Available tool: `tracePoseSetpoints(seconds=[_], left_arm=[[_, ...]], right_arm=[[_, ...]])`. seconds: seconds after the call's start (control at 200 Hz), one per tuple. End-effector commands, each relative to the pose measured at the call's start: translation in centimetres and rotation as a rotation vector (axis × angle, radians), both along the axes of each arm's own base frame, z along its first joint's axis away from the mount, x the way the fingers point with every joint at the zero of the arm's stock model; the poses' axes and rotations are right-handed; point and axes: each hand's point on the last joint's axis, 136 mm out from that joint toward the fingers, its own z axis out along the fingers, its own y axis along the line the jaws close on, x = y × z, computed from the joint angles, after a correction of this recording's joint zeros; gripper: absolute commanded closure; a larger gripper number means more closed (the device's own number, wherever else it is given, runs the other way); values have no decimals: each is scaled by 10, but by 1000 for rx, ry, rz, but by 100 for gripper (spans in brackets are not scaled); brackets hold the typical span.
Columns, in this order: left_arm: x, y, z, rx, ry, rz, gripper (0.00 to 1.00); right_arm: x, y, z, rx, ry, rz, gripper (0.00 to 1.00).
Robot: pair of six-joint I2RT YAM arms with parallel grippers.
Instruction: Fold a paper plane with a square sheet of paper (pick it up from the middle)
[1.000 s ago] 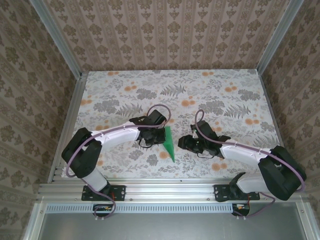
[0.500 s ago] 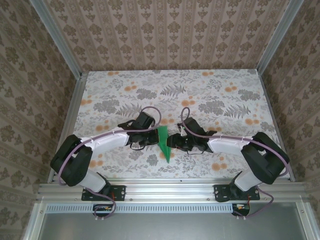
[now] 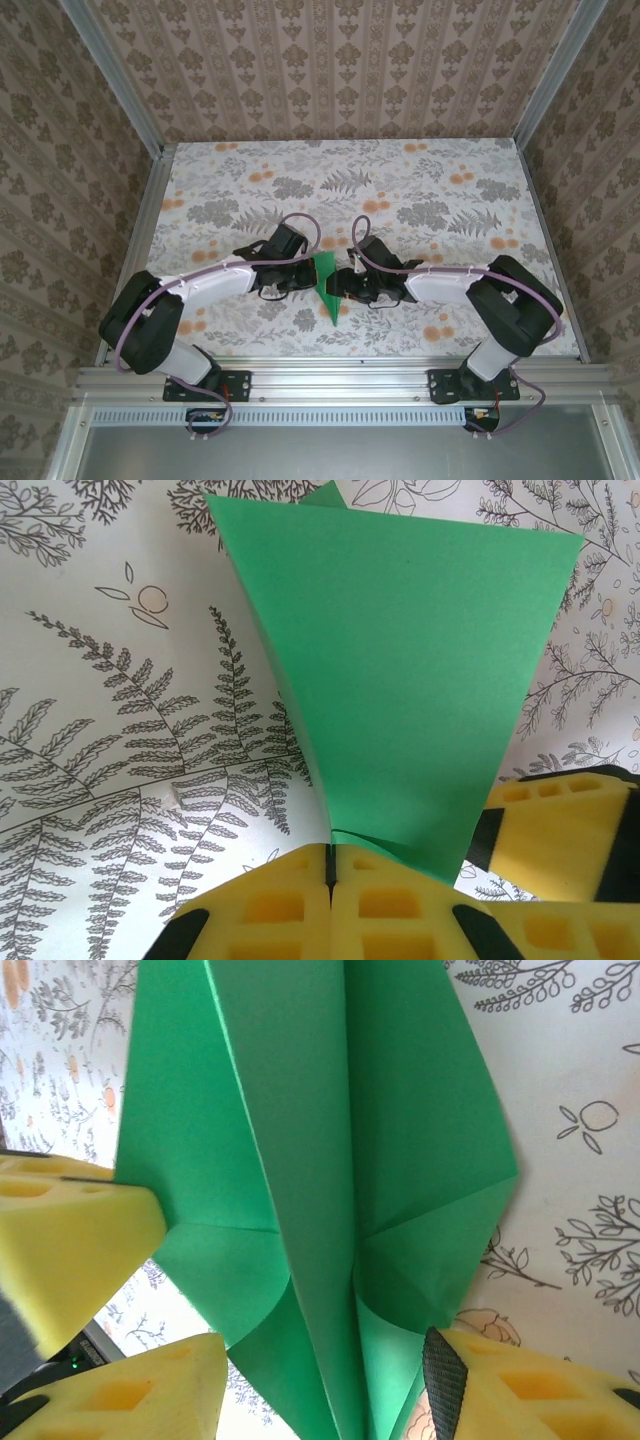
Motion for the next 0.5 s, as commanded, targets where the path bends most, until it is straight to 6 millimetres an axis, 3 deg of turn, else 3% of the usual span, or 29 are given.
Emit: tracePoseSetpoints(seconds=[0.0, 0.235, 0.365, 0.495], left_arm=[[-1, 2, 1, -9, -6, -22, 100], [-2, 3, 0, -8, -3, -22, 100], [-2, 3, 0, -9, -3, -20, 100], [-3, 2, -1, -11, 2, -25, 100]], right_arm=[[6, 5, 1, -5, -16, -4, 43], [9, -4, 13, -41, -67, -28, 42], [10, -9, 8, -69, -69, -38, 41], [9, -1, 4, -41, -45, -30, 41]])
